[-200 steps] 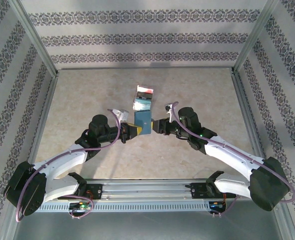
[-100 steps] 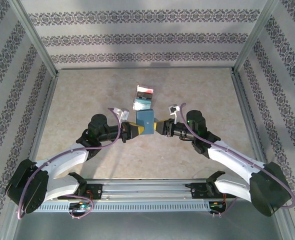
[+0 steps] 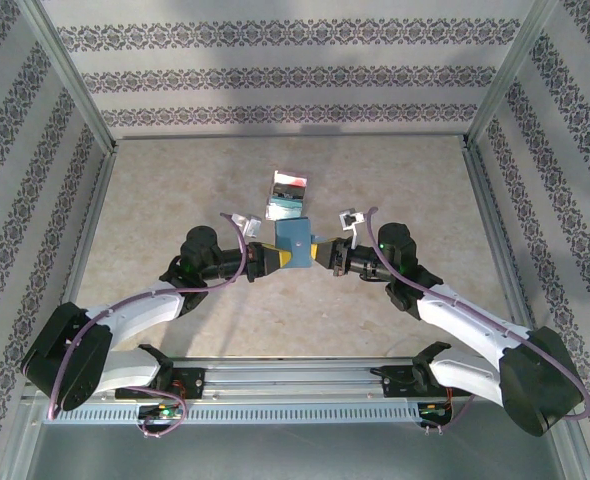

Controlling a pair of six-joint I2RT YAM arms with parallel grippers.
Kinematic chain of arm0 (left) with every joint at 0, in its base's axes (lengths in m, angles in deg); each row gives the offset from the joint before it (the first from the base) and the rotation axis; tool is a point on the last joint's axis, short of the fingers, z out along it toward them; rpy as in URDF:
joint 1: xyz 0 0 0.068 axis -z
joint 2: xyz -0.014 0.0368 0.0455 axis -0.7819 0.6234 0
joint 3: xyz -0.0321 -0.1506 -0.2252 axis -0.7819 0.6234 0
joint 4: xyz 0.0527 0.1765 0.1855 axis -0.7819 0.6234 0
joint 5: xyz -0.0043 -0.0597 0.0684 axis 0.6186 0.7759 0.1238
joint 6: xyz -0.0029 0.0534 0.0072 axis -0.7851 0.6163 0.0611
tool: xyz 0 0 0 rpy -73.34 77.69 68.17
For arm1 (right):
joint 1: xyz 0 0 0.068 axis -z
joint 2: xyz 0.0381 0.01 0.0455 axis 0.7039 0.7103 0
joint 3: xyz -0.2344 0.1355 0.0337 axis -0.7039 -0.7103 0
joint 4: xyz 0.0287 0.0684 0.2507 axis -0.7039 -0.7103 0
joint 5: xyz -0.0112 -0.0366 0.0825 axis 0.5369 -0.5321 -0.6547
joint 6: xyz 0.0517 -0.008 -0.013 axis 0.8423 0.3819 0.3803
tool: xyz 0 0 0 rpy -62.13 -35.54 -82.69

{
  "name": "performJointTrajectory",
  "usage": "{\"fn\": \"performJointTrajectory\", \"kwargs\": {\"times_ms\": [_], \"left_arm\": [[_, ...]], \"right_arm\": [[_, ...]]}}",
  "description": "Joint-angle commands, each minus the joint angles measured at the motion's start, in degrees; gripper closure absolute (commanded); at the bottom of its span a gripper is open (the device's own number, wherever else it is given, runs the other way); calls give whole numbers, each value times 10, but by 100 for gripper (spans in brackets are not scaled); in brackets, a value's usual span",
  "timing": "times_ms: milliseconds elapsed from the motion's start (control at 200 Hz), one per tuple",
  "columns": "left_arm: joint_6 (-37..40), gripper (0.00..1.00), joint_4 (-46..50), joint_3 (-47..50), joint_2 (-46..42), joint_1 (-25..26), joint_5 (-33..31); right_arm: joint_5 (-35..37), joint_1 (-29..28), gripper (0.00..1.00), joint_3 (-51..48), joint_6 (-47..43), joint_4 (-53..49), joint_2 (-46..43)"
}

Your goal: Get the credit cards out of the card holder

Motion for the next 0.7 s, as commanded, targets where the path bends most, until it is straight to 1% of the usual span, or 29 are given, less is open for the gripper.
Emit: {"fn": "performJointTrajectory", "kwargs": {"times_ms": [0, 35, 95, 220, 270, 370, 465, 515, 545, 625, 695], "left_arm": [[-7, 89, -17, -16, 5, 8, 18], [-9, 84, -14, -15, 5, 8, 13], [-14, 72, -13, -15, 10, 7, 11], [-30, 53, -29, -11, 24, 7, 11], [-39, 49, -41, -10, 30, 7, 13], [-58, 46, -71, -9, 44, 7, 16], [-76, 39, -103, -9, 59, 7, 19], [-83, 38, -120, -9, 66, 8, 21], [-88, 39, -130, -10, 70, 7, 23], [-100, 57, -159, -8, 80, 7, 30], [-108, 66, -174, -8, 86, 7, 31]], "right_arm": [[-24, -9, 97, 0, 6, 61, -2], [-19, -9, 100, -2, 9, 61, -3], [-10, -10, 100, -4, 12, 61, -4], [13, -12, 100, -8, 17, 56, -10], [25, -14, 100, -7, 16, 49, -14], [42, -20, 100, -6, 14, 40, -16], [55, -25, 100, -2, 13, 32, -14], [64, -28, 100, 0, 13, 25, -12], [66, -30, 100, 1, 12, 24, -11], [67, -32, 100, 3, 12, 24, -7], [65, -33, 100, 4, 11, 24, -5]]}}
